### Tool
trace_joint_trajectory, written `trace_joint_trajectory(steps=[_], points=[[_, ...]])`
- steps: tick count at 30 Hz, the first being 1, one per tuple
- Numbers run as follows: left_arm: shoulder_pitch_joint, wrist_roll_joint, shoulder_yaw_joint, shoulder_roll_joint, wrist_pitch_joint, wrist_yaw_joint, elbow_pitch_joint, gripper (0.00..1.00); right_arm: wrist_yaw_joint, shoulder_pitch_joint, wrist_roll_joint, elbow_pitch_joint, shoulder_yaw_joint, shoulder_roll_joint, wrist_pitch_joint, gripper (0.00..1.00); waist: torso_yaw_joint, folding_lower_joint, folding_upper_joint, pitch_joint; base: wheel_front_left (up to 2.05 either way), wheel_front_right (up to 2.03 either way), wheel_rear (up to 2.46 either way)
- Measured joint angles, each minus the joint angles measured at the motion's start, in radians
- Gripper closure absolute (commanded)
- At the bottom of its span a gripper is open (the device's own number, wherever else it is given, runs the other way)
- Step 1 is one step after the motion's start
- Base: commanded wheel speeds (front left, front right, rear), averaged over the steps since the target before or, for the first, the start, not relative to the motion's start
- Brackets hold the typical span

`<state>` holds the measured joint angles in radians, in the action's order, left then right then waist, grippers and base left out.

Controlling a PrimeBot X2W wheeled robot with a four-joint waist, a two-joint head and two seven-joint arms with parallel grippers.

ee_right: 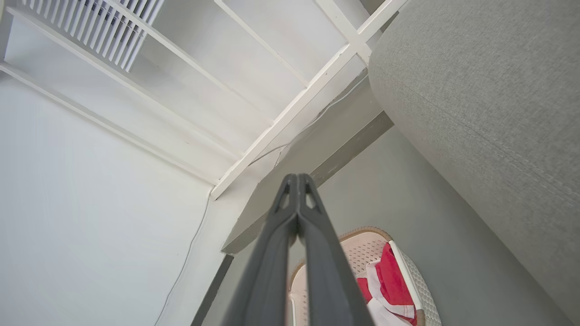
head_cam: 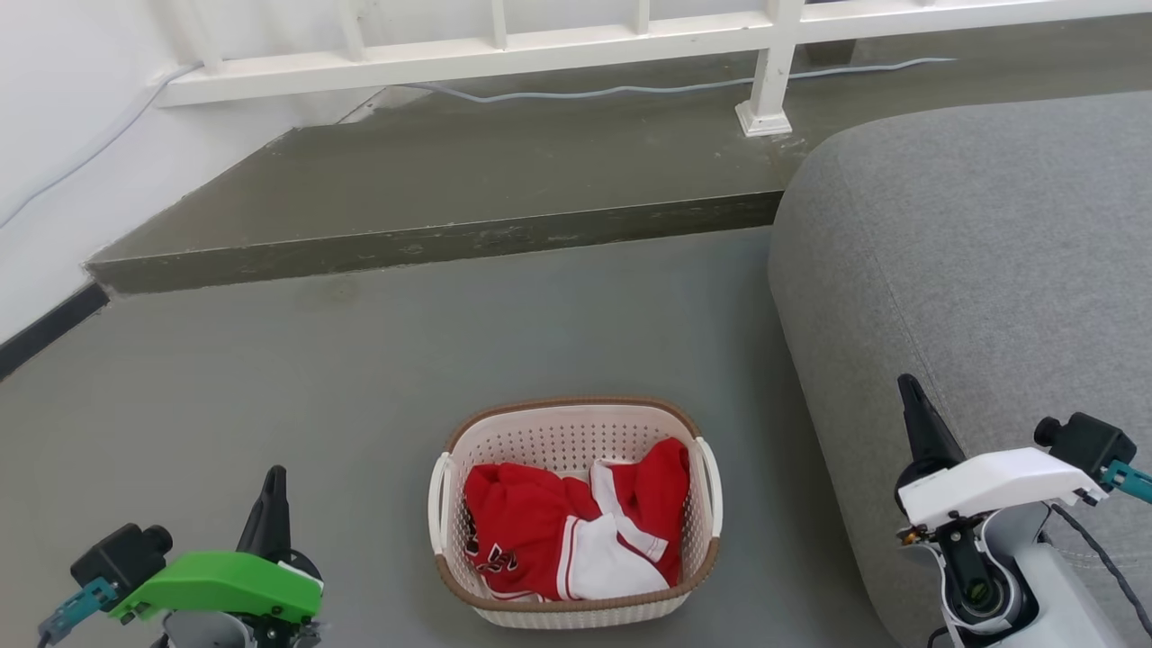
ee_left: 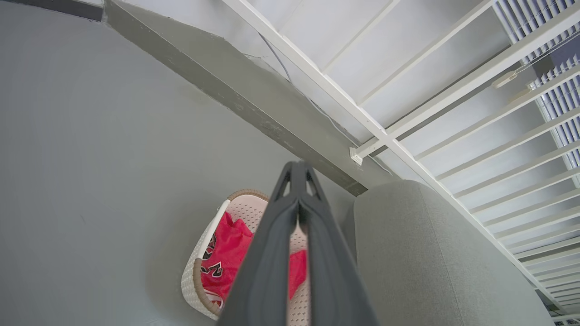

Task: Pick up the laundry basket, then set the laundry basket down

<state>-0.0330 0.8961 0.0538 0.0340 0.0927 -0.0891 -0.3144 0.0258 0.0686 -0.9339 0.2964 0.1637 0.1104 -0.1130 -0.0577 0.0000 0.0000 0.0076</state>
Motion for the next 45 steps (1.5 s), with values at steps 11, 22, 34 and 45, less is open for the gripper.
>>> trace_joint_trajectory(steps=[11,22,34,45], points=[[-0.003,0.111,-0.024,0.000,-0.037,-0.009,0.004,1.00,0.011,0.000,-0.111,0.000,-0.046,-0.011,0.037,1.00,0.009,0.0000,0.0000,-0.001,0.00,0.00,0.00],[-0.005,0.218,-0.047,0.000,-0.067,-0.012,0.007,1.00,0.027,0.000,-0.209,-0.001,-0.088,-0.016,0.067,1.00,0.018,0.0000,0.0000,-0.002,0.00,0.00,0.00],[-0.009,0.341,-0.069,0.000,-0.102,-0.020,0.012,1.00,0.044,0.000,-0.328,-0.002,-0.136,-0.028,0.102,1.00,0.028,0.0000,0.0000,-0.002,0.00,0.00,0.00],[-0.011,0.452,-0.091,0.000,-0.139,-0.021,0.020,1.00,0.058,0.001,-0.436,-0.003,-0.183,-0.040,0.134,1.00,0.038,0.0000,0.0000,-0.003,0.00,0.00,0.00]])
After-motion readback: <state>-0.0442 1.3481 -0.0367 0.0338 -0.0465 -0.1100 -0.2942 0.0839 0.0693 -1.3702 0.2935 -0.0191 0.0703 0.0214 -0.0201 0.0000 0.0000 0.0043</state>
